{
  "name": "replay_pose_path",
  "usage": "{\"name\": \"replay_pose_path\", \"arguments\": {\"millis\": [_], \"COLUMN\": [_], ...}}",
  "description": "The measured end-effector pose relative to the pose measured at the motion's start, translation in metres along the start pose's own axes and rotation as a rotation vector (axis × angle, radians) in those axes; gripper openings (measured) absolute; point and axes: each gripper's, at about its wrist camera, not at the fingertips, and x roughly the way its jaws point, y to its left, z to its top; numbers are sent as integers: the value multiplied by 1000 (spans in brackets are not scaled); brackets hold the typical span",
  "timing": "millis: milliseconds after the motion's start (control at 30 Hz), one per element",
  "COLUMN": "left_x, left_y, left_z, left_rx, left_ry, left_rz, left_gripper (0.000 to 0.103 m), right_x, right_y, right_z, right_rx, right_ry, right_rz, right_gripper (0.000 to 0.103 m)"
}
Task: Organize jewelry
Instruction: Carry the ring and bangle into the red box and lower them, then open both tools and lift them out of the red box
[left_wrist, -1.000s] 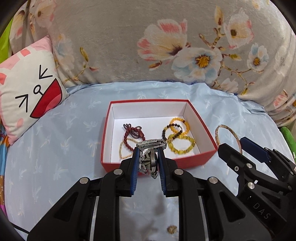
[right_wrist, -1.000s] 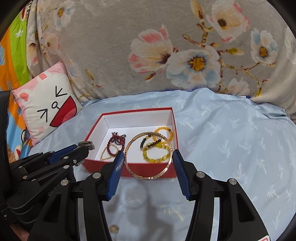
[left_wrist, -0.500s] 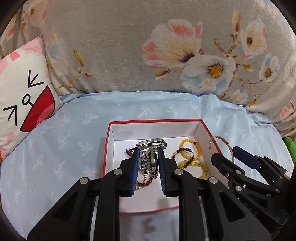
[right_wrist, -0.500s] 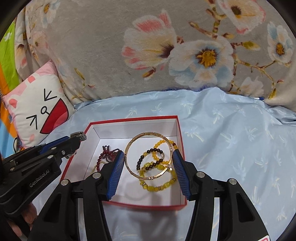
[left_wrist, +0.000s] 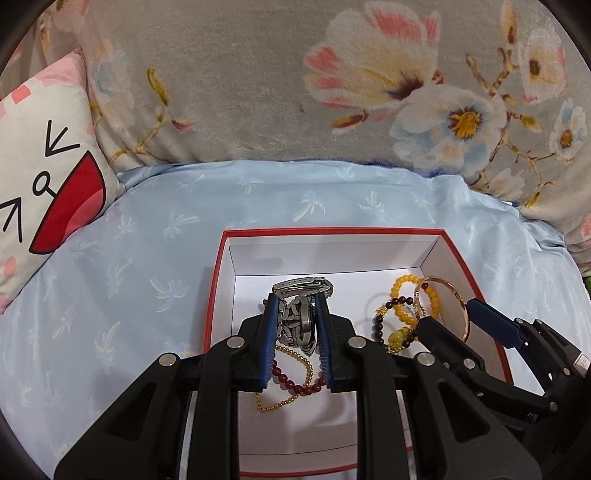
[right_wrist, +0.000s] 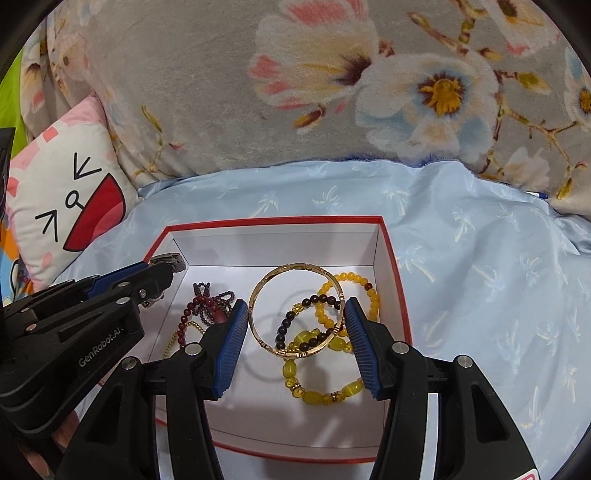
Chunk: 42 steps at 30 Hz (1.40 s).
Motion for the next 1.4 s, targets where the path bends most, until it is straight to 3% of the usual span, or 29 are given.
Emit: {"name": "replay_pose_path", "arguments": {"millis": [500,733,1000,1400], "left_x": [19,13,-2,-57], "left_y": [0,-1,-4,-12], "left_z": [-4,-1,-10,-38], "left_rx": [-1,6,8,9], "left_ry": [23,-3,-10,-27], "left_rz": [18,33,41,14], "left_gripper": [19,23,23,23], "right_x": [17,14,-11,-79], "right_y": [-1,-1,-3,-8], "right_z": [-2,-4,-10,-46], "right_rx": [-5,-12,3,39], "right_ry": [19,16,-12,-51], "right_rz": [-14,-31,-30,1], "right_gripper": [52,54,54,54]}}
